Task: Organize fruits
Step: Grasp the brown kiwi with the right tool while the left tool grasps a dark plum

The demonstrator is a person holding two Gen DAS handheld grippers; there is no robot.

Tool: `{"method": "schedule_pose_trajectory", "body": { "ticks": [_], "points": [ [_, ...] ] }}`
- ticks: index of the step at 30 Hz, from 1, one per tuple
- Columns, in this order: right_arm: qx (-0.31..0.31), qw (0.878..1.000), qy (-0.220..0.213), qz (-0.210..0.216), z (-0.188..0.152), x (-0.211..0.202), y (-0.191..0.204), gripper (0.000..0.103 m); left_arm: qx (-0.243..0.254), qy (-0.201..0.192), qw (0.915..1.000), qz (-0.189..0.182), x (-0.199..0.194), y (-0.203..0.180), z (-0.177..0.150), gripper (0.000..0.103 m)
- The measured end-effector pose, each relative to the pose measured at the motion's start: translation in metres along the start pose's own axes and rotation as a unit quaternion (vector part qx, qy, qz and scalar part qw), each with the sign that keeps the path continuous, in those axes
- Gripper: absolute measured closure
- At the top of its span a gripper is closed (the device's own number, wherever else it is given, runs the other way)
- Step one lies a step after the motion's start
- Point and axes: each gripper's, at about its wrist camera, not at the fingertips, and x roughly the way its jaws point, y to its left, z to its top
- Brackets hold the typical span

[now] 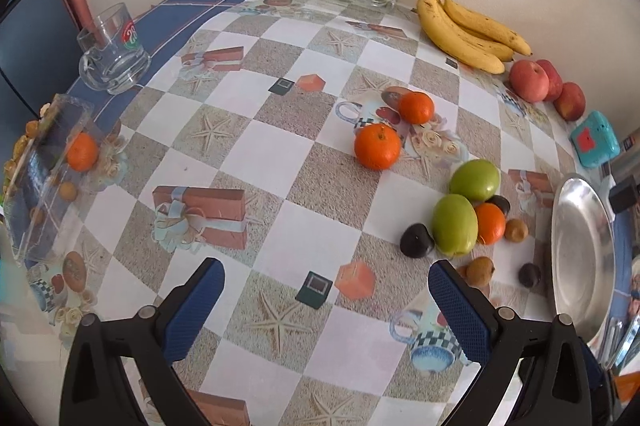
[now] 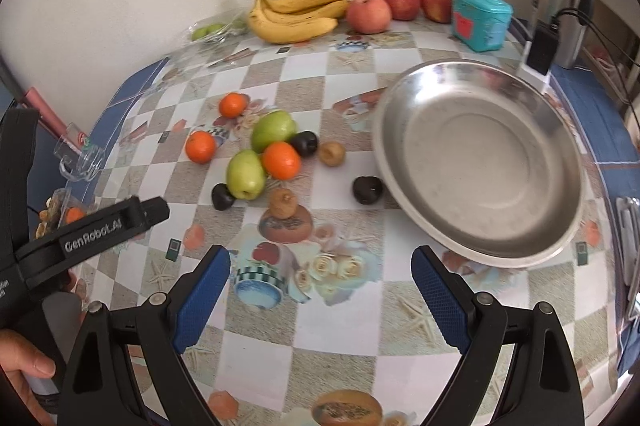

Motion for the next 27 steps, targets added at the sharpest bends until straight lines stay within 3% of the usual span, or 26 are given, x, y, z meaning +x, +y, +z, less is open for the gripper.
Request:
{"method": "schedule_pose_trajectory", "body": {
  "ticks": [7, 17, 20, 22, 27],
  "points": [
    [-0.060, 0.998, 0.018, 0.003, 0.013, 0.028, 0.020, 0.011, 0.010, 0.030, 0.9995, -0.009, 0.022, -0.011, 0.011, 0.000],
    [-0.052, 0.998, 0.027, 0.023, 0.034, 0.057, 0.012, 0.011, 0.010, 0.046, 0.9981, -0.039, 0.037, -0.022, 0.019, 0.002],
    [-0.047, 0.998, 0.027, 0.027, 0.037, 0.064, 0.012, 0.012, 0.008, 0.051, 0.9974, -0.049, 0.040, -0.022, 0.020, 0.008],
    [-0.048, 0.998, 0.029, 0.028, 0.038, 0.067, 0.013, 0.025, 0.004, 0.056, 0.9965, -0.062, 0.042, -0.022, 0.019, 0.010],
    [-0.043, 0.998, 0.040, 0.034, 0.036, 0.077, 0.013, 0.033, -0.002, 0.070, 0.9939, -0.085, 0.046, -0.026, 0.017, 0.019]
  ]
}}
